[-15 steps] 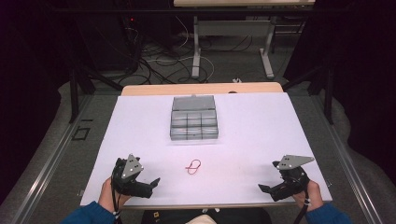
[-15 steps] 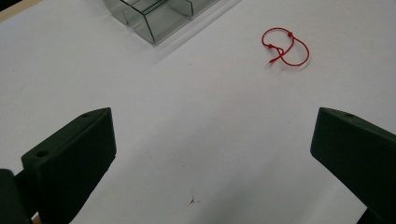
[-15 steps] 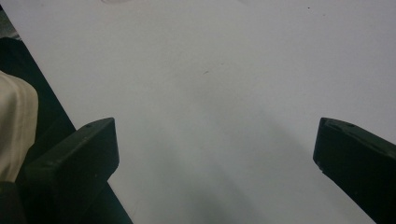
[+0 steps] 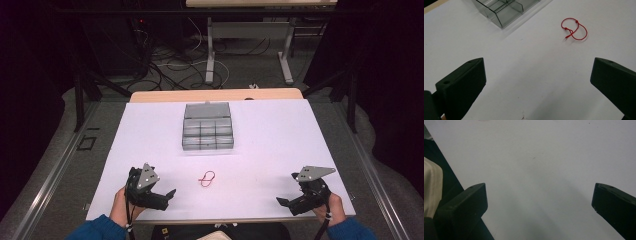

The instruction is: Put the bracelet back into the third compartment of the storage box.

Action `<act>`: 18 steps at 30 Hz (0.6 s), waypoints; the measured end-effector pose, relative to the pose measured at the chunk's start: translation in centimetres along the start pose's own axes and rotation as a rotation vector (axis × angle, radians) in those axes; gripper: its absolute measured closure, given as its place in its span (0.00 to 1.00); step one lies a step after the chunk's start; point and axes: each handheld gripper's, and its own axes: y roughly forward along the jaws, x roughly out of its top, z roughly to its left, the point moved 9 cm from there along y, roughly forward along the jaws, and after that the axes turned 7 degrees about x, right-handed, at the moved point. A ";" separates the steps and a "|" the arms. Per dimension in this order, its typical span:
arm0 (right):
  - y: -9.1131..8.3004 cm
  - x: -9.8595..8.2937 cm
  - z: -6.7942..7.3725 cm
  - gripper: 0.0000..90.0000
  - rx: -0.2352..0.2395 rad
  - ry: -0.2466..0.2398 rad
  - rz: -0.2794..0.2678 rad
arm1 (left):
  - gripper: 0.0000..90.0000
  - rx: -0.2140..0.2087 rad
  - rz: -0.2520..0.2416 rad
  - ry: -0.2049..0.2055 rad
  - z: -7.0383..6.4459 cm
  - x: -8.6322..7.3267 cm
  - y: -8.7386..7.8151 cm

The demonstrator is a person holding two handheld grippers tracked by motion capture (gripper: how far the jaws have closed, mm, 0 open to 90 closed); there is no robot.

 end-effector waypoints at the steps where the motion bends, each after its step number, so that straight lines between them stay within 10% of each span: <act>1: 0.1 0.0 0.0 0.00 0.000 0.008 0.001 | 0.00 0.001 -0.006 -0.004 -0.1 0.1 0.2; 18: 0.2 0.0 0.0 0.00 -0.007 -0.001 0.001 | 0.00 -0.036 0.009 0.026 -1.5 1.5 2.0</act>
